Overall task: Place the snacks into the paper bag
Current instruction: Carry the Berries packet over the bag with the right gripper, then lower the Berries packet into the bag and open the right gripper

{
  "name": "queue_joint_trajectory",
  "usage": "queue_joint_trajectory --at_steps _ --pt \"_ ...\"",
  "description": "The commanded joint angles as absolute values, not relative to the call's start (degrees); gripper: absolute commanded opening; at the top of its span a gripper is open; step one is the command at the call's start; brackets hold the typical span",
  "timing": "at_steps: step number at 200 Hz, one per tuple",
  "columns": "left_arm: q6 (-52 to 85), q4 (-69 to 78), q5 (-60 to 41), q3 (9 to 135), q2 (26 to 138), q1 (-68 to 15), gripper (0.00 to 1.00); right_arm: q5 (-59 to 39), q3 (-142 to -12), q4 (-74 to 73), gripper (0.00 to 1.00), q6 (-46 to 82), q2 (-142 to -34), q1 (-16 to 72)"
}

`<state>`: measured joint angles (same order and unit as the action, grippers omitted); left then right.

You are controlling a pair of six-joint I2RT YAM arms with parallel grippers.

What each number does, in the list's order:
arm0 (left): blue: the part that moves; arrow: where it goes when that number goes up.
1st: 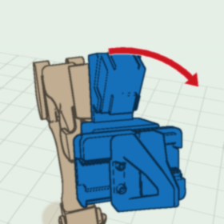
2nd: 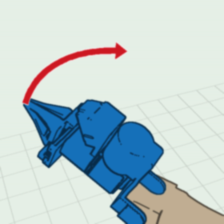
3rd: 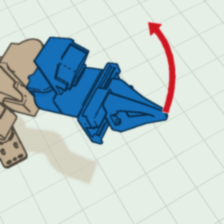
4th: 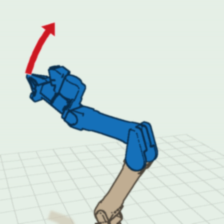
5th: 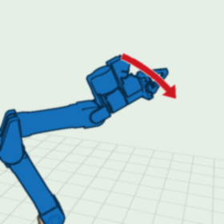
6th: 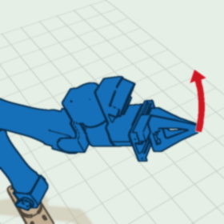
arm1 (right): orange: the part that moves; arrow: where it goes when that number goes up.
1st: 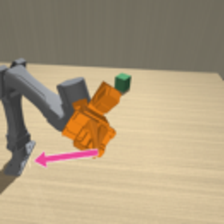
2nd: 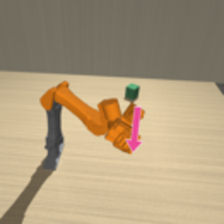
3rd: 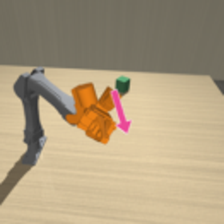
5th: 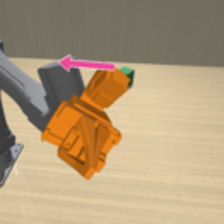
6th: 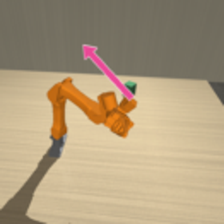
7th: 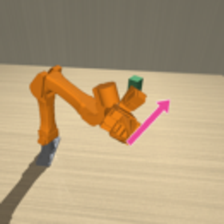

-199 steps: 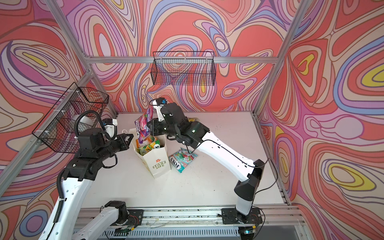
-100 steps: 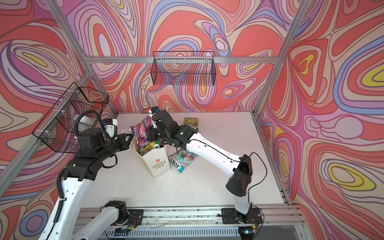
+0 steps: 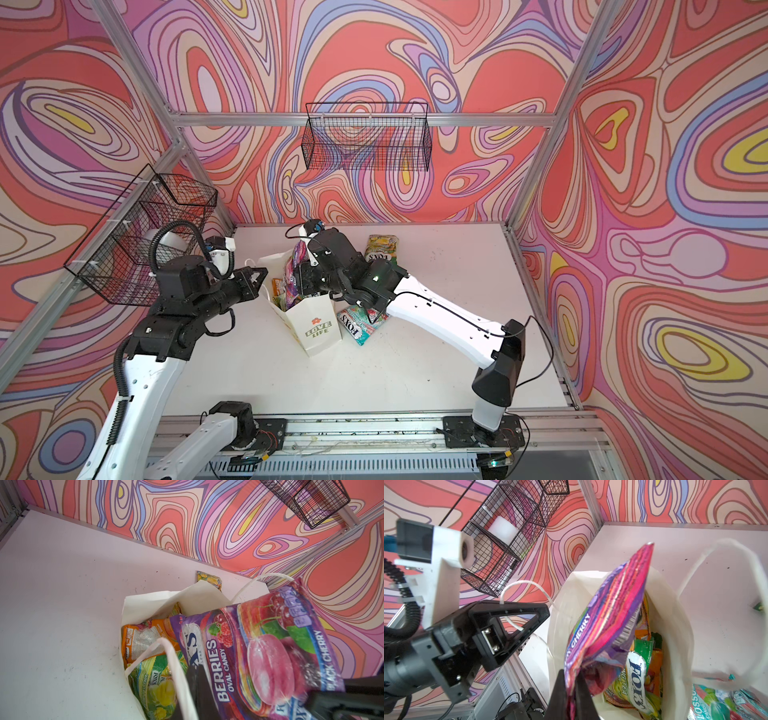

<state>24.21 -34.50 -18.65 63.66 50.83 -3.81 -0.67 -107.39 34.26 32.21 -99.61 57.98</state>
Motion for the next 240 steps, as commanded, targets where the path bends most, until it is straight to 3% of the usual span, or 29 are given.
queue_joint_trajectory --at_steps 1,105,189,213,240 --pt "24.4 -34.0 -19.5 64.0 51.1 -4.1 0.00 0.2 -107.3 33.5 0.00 31.7 -99.4 58.4" --pt "24.4 -33.9 -19.5 63.9 50.9 -4.1 0.00 -0.3 -121.0 38.6 0.00 31.3 -114.5 57.9" --pt "24.4 -33.9 -19.7 64.1 50.6 -4.1 0.00 -4.7 -116.8 39.4 0.00 35.0 -118.4 52.5" --pt "24.4 -33.9 -19.6 64.0 50.6 -4.1 0.00 1.5 -119.1 43.8 0.10 34.0 -119.4 52.7" --pt "24.4 -33.9 -19.7 64.0 50.7 -4.1 0.00 9.4 -122.8 47.4 0.37 30.5 -119.1 54.5"
